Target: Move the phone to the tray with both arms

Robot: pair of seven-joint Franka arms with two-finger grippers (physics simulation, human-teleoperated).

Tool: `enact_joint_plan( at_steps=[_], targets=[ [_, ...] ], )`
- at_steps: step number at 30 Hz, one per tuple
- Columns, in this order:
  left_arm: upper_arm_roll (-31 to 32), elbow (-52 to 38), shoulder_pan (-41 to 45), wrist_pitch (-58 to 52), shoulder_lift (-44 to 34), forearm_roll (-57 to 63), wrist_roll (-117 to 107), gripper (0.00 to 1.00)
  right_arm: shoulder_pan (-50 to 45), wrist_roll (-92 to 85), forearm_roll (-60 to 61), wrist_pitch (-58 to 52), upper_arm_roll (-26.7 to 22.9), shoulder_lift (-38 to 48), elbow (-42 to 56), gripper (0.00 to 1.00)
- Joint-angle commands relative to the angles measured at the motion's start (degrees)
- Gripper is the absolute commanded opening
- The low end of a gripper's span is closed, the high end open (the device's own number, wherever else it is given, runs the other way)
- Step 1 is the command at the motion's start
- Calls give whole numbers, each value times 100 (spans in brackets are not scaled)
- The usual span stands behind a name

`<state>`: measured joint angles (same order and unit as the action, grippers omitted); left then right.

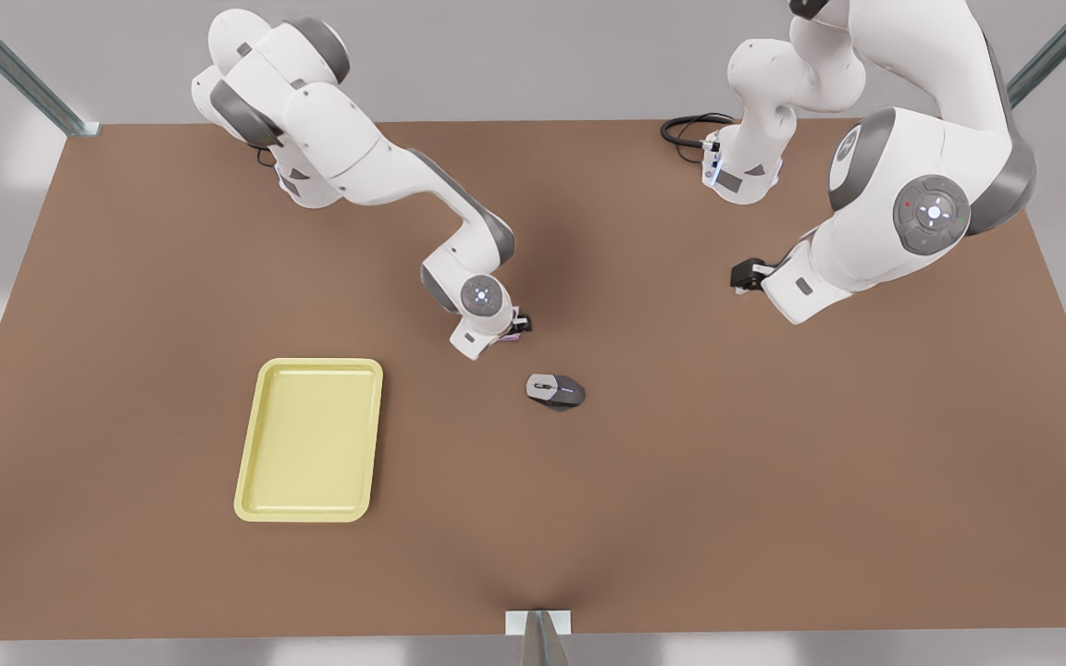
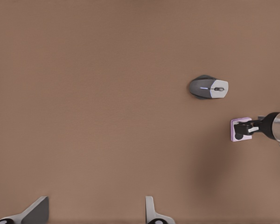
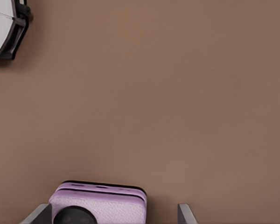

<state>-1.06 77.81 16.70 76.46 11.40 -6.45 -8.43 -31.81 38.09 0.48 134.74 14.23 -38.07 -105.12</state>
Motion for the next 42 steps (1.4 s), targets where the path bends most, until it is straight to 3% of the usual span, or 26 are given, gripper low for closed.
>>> enact_joint_plan(
  at_steps=[1,32,35,40,42],
  targets=[
    [1,-3,0,-26,-6,3,61,100,0,-671,5,18,0,-16,18,100],
    [1,33,0,-8,37,3,52,100,-79,-653,-285,141,18,-122,18,100],
    [0,33,0,-8,37,12,52,100,-79,-653,-312,132,18,-104,27,81],
    [-8,33,0,-17,37,12,52,100,-18,-644,-303,62,18,1,88,78],
    [-8,33,0,-17,37,12,52,100,430,-1110,-277,-869,18,379,334,78]
  ],
)
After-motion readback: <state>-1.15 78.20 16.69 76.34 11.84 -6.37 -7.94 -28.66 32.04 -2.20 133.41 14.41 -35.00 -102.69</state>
